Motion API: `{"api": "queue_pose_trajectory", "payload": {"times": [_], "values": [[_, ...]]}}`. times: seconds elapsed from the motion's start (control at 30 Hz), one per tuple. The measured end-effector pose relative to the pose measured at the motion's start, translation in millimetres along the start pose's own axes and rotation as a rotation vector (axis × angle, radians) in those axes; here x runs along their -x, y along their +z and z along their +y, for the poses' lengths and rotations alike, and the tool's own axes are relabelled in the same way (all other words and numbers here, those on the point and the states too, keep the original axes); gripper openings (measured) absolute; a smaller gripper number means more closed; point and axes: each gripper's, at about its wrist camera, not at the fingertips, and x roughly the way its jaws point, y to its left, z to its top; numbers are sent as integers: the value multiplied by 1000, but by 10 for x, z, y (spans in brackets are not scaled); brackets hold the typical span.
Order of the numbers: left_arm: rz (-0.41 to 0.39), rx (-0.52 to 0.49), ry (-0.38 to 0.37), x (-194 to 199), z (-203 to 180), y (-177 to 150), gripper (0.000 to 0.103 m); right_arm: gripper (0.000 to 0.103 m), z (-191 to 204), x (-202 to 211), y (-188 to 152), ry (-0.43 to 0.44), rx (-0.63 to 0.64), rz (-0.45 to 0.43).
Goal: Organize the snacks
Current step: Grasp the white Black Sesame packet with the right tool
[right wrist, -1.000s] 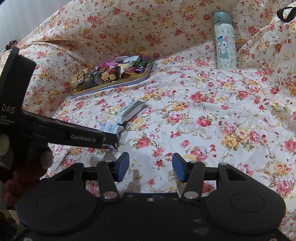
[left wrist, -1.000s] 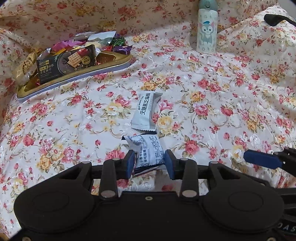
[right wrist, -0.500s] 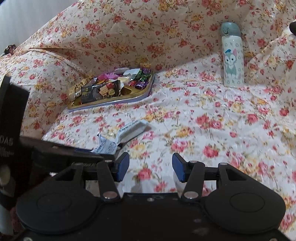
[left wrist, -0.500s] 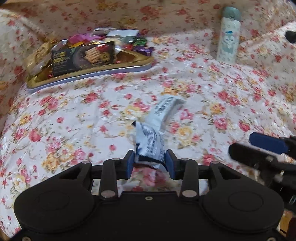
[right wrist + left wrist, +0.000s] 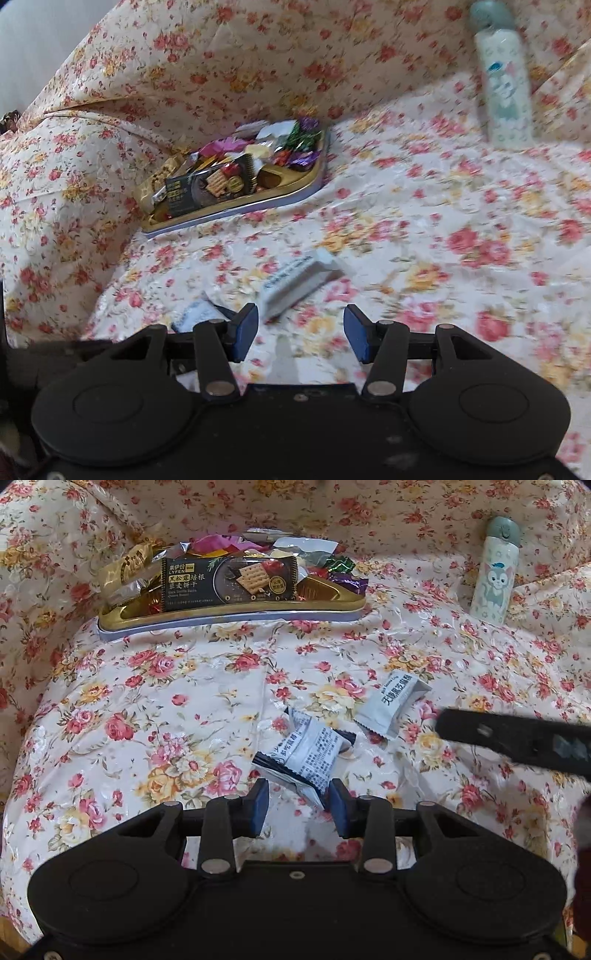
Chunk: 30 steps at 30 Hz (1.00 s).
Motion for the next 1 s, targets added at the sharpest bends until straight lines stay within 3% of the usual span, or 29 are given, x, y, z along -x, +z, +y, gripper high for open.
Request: {"api": "queue_pose_trajectory", "payload": {"times": [0.33, 0.67, 0.7, 0.77, 0.87, 1.0], "values": [[-20, 10, -35, 121, 74, -80, 47, 54, 93, -489, 187, -18, -59, 60], [-45, 18, -33, 232, 168, -66, 47, 54, 353, -763, 247, -74, 107, 46], [-48, 15, -32, 240, 171, -67, 47, 52, 370, -775, 240, -82, 126, 42], [-51, 7, -28, 250, 167, -58, 47, 39, 387, -783, 214, -110, 167, 30], [-55, -22, -23, 249, 136, -38, 47, 31, 358, -750, 168, -124, 220, 18], [-59, -76, -26, 213, 73, 10, 47, 29, 246, -624, 96, -145, 242, 10]]}}
